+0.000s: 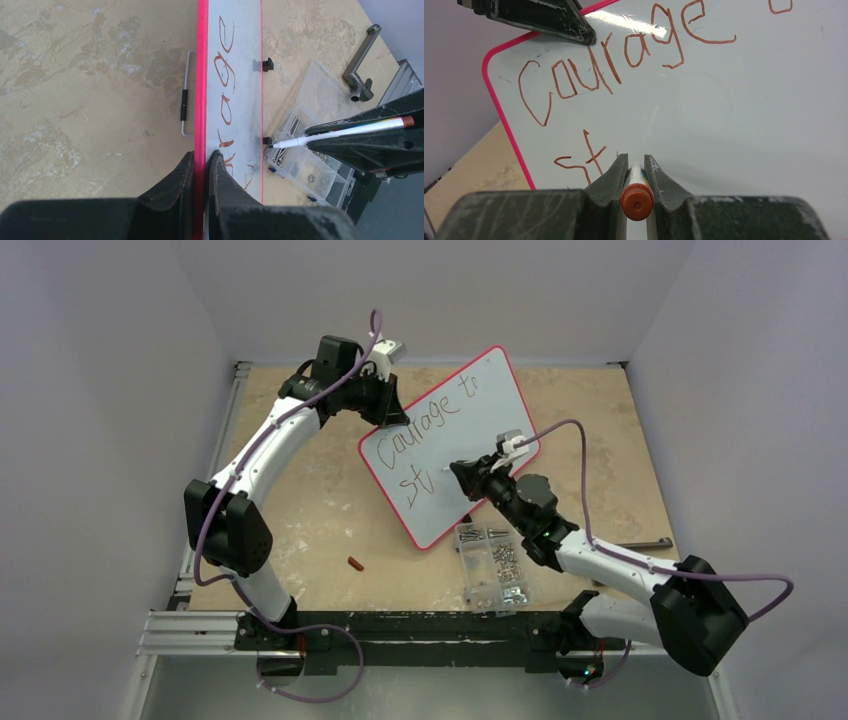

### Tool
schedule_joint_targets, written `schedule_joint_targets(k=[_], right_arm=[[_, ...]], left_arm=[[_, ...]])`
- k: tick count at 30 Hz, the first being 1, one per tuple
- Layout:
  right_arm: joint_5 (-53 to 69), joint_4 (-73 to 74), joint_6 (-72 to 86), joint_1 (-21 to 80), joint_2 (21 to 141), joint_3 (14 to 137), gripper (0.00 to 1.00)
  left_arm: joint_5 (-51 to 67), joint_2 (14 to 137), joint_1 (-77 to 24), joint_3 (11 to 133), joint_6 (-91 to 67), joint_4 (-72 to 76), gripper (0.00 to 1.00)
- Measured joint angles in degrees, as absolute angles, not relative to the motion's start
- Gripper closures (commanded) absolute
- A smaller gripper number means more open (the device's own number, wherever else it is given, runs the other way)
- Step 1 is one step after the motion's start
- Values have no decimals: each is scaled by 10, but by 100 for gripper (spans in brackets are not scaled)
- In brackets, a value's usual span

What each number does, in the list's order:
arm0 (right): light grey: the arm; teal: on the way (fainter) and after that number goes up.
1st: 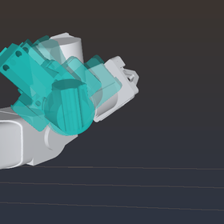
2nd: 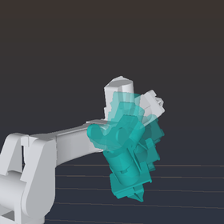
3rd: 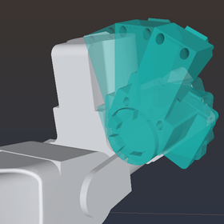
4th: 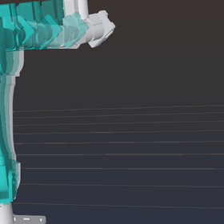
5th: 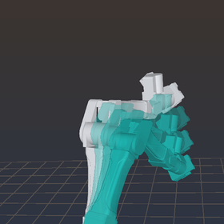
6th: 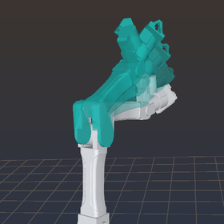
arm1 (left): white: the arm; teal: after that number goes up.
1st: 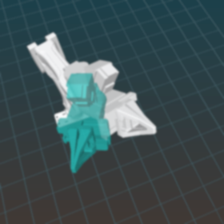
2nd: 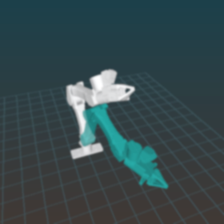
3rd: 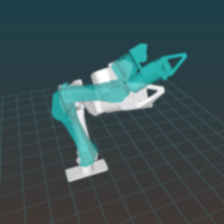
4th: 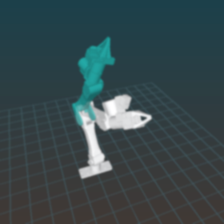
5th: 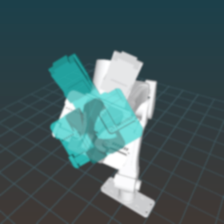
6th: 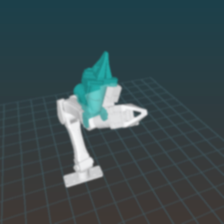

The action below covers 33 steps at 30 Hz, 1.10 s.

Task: Write a sentence on the whiteboard

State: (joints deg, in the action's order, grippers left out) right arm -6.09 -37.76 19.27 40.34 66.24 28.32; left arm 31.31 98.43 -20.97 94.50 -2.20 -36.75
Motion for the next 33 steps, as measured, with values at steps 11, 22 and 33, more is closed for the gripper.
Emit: schedule_joint_targets(k=[11, 22, 33], right_arm=[[-3, -482, 196, 383, 665, 248, 100], [11, -506, 208, 369, 701, 248, 100], [11, -509, 225, 359, 747, 266, 100]], left_arm=[[313, 985, -210, 945, -22, -368, 100], [313, 985, -210, 945, -23, -367, 100], [313, 985, -210, 945, -24, -367, 100]])
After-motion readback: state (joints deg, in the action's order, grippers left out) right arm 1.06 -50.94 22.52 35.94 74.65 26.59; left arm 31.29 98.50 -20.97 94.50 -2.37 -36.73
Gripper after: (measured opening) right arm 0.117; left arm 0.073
